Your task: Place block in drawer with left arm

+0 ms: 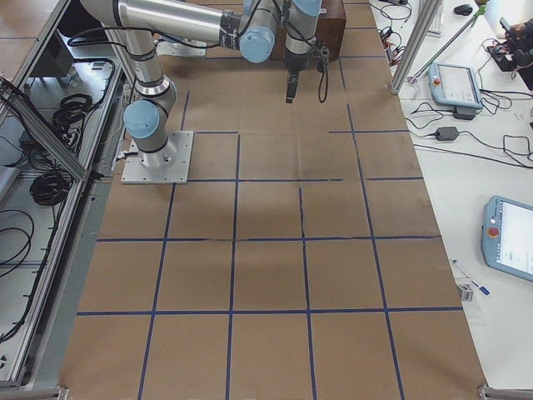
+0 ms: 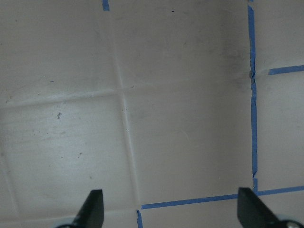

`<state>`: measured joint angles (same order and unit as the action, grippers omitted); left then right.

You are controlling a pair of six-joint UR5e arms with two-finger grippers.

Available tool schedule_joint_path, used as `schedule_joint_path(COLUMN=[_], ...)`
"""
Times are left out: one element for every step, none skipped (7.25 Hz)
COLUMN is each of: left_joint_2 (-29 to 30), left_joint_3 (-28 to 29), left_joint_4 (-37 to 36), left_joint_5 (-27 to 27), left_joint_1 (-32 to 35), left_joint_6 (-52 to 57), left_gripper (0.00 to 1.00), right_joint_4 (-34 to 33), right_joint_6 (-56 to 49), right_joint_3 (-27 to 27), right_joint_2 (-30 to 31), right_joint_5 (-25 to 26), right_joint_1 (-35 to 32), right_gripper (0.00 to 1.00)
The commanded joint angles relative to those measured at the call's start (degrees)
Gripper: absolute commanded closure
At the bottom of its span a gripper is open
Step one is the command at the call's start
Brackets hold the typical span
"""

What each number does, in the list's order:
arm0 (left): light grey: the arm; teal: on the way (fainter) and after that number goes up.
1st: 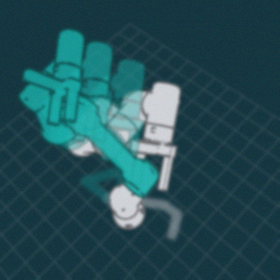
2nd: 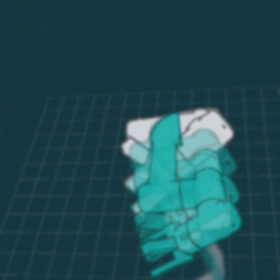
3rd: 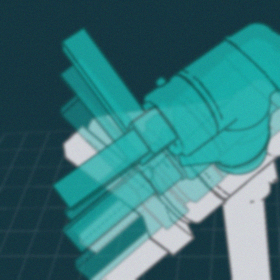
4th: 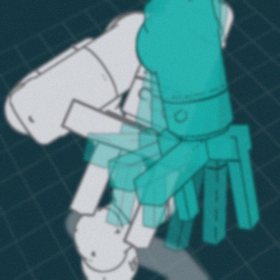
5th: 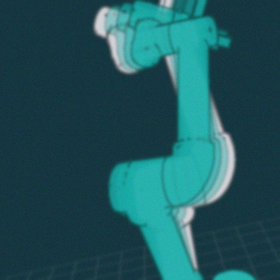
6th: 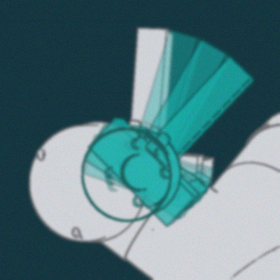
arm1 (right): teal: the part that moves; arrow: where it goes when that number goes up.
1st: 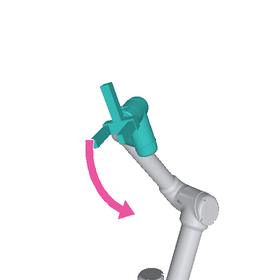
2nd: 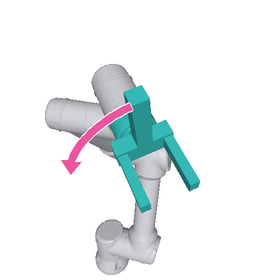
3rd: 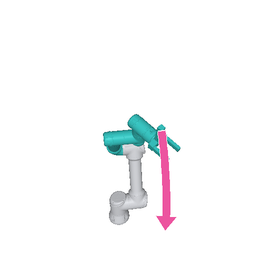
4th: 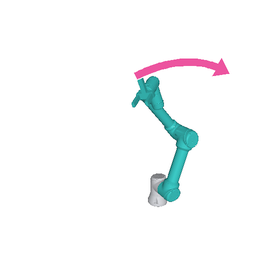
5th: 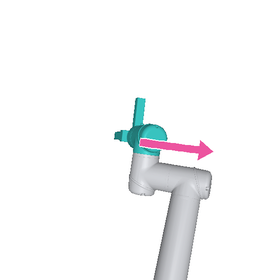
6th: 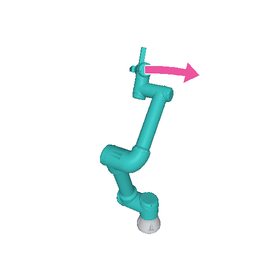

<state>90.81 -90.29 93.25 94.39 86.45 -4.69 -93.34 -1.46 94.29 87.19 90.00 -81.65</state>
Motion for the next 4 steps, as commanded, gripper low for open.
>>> schedule_joint_path(left_joint_2=[0.51, 0.68, 0.77, 0.43], left_joint_3=[-0.06, -0.06, -0.06, -0.06], left_joint_4=[0.0, 0.0, 0.0, 0.0], left_joint_5=[-0.08, -0.08, -0.08, -0.08], left_joint_1=[-0.23, -0.23, -0.23, -0.23], left_joint_6=[0.03, 0.03, 0.03, 0.03], left_gripper=[0.01, 0.01, 0.01, 0.01], right_joint_4=[0.0, 0.0, 0.0, 0.0], right_joint_6=[0.05, -0.03, -0.03, 0.05], right_joint_3=[-0.07, 0.01, 0.01, 0.01], right_joint_2=[0.0, 0.0, 0.0, 0.0], right_joint_5=[0.0, 0.0, 0.0, 0.0], right_joint_1=[0.0, 0.0, 0.0, 0.0], right_gripper=[0.0, 0.0, 0.0, 0.0])
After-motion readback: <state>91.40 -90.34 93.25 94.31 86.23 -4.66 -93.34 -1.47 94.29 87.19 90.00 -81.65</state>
